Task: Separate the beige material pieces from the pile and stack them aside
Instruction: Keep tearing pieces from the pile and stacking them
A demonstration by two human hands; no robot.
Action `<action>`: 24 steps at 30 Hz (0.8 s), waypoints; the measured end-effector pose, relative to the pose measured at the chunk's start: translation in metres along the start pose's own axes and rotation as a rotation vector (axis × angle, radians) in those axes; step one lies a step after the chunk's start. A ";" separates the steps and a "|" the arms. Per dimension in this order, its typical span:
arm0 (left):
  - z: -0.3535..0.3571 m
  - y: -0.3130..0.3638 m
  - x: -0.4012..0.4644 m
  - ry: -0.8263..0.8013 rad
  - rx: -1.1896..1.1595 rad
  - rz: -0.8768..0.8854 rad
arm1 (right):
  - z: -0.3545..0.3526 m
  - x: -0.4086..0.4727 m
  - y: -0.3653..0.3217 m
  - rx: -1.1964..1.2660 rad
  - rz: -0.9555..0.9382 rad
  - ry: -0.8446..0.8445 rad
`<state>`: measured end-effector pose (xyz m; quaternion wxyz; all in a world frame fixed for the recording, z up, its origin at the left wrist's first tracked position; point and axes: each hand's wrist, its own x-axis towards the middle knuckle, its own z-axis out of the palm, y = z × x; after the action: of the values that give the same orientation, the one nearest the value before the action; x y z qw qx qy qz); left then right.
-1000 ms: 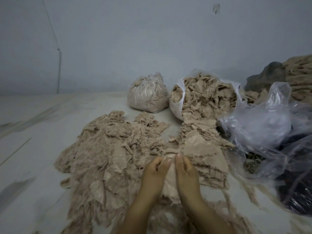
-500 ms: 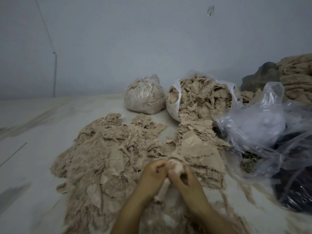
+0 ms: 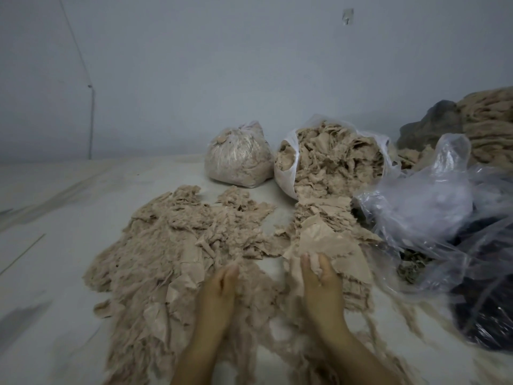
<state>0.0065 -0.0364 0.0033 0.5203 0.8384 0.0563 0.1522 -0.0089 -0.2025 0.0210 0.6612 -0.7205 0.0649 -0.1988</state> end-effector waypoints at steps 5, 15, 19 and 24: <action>0.035 0.042 -0.024 -0.346 -0.663 -0.517 | 0.024 -0.012 -0.001 0.093 0.030 -0.111; 0.036 0.024 -0.012 0.112 -0.598 -0.303 | -0.006 0.015 -0.005 0.101 -0.024 0.044; 0.021 0.008 -0.002 0.230 -0.494 -0.327 | -0.033 0.064 -0.019 0.029 -0.021 0.193; 0.006 -0.005 -0.006 0.052 0.086 -0.150 | -0.063 0.096 -0.023 -0.569 0.037 0.127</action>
<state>0.0025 -0.0405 -0.0047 0.4919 0.8493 0.1388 0.1320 0.0516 -0.2927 0.0654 0.4306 -0.8619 0.1724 -0.2052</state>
